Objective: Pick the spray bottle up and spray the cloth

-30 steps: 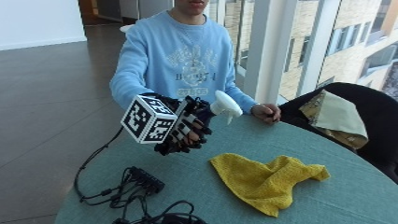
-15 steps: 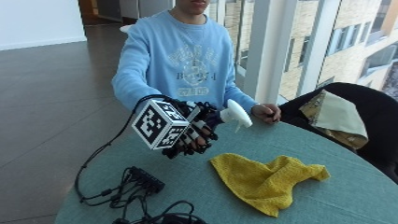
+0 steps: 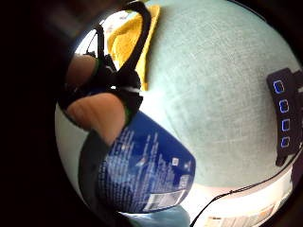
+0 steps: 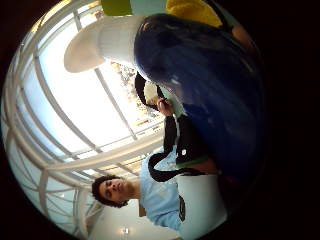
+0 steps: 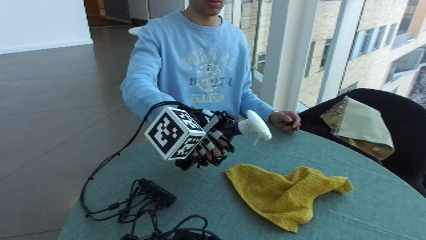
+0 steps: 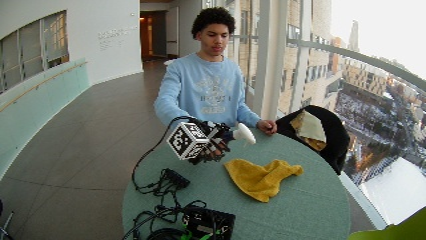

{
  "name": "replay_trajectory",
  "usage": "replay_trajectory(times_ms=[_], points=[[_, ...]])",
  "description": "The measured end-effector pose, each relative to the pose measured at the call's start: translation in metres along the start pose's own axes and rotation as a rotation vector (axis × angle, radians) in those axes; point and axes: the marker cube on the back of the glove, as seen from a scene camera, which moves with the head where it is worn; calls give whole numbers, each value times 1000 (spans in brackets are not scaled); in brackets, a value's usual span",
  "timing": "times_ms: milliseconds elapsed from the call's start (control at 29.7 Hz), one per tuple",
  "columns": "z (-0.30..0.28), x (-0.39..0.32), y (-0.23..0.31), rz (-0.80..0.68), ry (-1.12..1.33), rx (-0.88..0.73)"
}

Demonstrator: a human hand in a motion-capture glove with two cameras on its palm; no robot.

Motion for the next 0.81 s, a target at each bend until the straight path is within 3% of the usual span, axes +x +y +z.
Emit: replay_trajectory(times_ms=[807], points=[[0,1,1,34,30,-5]])
